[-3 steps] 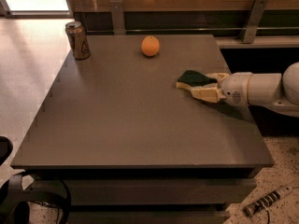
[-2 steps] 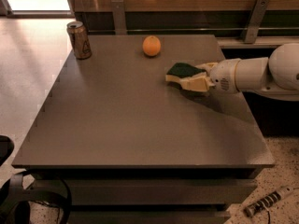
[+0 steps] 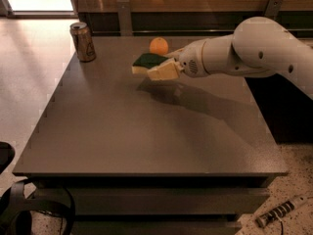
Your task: Move sponge near orange can
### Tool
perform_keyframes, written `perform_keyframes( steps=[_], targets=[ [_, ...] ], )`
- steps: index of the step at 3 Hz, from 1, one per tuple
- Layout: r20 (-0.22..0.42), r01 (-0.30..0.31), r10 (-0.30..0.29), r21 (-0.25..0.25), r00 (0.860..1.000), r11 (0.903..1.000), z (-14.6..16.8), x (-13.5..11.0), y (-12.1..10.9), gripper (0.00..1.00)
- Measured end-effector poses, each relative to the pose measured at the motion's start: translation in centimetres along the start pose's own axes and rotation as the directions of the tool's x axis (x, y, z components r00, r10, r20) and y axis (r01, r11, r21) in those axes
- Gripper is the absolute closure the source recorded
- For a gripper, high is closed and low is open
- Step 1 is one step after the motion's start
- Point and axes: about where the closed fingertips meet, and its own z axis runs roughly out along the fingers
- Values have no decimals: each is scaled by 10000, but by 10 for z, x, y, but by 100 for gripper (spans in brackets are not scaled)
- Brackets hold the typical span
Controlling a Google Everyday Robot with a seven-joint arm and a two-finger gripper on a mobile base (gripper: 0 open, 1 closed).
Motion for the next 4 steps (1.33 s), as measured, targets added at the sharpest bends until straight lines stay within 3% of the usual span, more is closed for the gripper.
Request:
perform_keyframes(
  steps=[1, 3, 4],
  targets=[
    [-36, 155, -155, -29, 9999, 9999, 37, -20, 12, 100],
    [31, 147, -150, 622, 9999, 9980, 96, -34, 12, 100],
    [169, 291, -296, 308, 9994, 9991, 131, -41, 22, 100]
  ],
)
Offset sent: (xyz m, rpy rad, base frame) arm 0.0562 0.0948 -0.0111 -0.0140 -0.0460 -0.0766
